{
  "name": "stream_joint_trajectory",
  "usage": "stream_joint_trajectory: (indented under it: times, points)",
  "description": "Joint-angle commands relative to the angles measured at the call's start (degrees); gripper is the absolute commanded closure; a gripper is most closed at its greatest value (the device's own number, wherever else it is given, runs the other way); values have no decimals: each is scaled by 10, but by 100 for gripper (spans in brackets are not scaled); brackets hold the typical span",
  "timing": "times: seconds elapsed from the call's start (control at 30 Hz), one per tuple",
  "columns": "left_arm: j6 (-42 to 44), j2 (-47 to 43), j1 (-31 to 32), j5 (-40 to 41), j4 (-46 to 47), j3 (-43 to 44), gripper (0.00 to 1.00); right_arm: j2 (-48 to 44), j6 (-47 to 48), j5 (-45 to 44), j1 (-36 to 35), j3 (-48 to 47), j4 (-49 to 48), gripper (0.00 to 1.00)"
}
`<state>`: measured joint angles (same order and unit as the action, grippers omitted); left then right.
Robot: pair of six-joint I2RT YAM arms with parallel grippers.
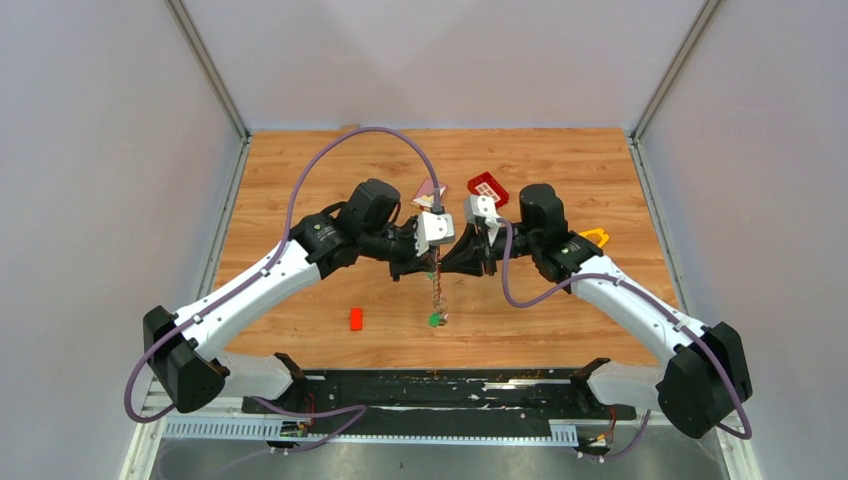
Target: Put the keys on the keyring
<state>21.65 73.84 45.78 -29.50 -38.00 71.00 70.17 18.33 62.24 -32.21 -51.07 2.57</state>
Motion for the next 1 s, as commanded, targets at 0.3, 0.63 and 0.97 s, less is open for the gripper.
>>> stream_joint_trajectory:
  times: [0.3, 0.63, 0.97]
  points:
    - [12, -12, 4, -34, 38, 13, 100, -3, -4, -12, -5, -30, -8, 100]
    - [-22, -90, -74, -175, 214, -82, 67, -30, -158, 42, 36, -19, -147, 100]
    - [-79, -97, -93, -247, 332, -134, 62, -36, -224, 62, 50, -1, -220, 100]
